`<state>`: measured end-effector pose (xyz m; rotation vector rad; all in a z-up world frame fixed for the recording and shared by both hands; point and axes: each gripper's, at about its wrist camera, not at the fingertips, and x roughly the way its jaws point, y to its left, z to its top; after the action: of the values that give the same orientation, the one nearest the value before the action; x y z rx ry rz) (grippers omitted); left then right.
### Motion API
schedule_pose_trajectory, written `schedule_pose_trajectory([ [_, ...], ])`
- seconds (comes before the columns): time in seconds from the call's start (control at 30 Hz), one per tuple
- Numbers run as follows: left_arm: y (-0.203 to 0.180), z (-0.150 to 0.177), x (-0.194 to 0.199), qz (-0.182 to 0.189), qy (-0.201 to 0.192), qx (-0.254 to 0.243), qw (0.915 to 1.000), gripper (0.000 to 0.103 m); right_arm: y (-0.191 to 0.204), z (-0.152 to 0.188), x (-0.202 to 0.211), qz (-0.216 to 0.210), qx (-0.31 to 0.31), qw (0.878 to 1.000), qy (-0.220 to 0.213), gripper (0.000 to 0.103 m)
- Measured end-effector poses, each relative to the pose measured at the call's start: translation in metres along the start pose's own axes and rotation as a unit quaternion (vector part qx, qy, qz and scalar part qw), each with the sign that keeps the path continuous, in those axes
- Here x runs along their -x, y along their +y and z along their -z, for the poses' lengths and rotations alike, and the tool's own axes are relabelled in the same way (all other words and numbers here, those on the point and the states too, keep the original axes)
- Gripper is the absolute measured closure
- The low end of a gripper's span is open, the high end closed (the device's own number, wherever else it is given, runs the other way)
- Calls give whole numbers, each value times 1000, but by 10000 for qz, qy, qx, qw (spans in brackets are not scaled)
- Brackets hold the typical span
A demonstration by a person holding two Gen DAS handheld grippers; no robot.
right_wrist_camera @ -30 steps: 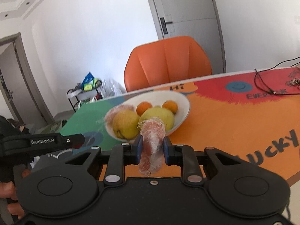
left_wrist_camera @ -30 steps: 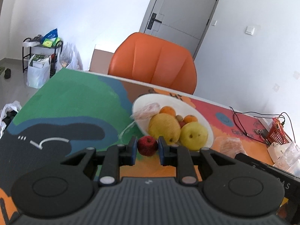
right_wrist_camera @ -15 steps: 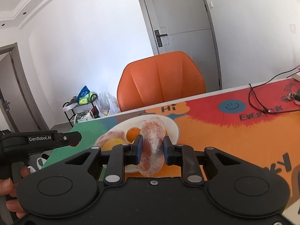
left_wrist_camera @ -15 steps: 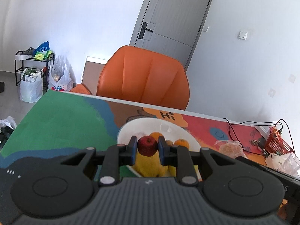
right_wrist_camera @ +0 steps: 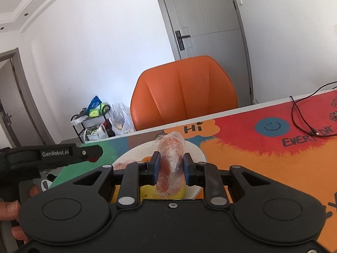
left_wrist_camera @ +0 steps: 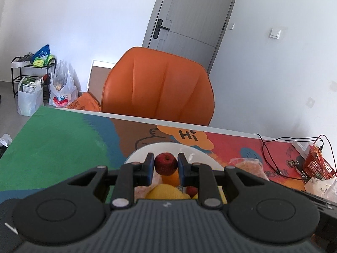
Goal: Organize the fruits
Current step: 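Open the left tool to drop the red fruit while the right tool releases the wrapped item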
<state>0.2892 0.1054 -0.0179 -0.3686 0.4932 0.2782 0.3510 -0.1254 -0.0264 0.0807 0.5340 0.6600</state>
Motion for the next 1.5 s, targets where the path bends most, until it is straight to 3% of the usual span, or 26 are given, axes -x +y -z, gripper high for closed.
schedule_pose_trajectory([
  [0.3,-9,-4,-30,97,201,-5,9998,82,-3,-8,-18,-64,-27,10000,48,82],
  [0.37,-8,-5,-33,203,202,115,9995,77,-5,-7,-21,-56,-70,9999,79,82],
  [0.47,-9,-7,-33,115,134,138,9997,61,-7,-7,-23,-47,-91,9999,93,82],
  [0.77,13,-10,-17,-277,-5,224,9994,53,-4,-10,-31,-68,-85,9998,153,82],
  [1.3,49,5,13,-577,-31,611,9965,26,23,-19,-51,-119,27,9999,67,80],
  [1.33,52,7,14,-594,-16,702,9958,26,25,-19,-50,-114,77,9999,-105,78],
  [1.37,55,9,16,-601,-5,767,9952,26,26,-18,-49,-51,99,9998,-169,64],
  [1.4,58,11,17,-611,8,833,9946,26,28,-19,-49,19,92,9999,-135,42],
  [1.43,60,13,19,-622,18,864,9943,26,28,-19,-47,37,57,9999,-131,36],
  [1.5,63,17,22,-663,47,904,9937,26,28,-17,-40,-12,35,9998,-182,35],
])
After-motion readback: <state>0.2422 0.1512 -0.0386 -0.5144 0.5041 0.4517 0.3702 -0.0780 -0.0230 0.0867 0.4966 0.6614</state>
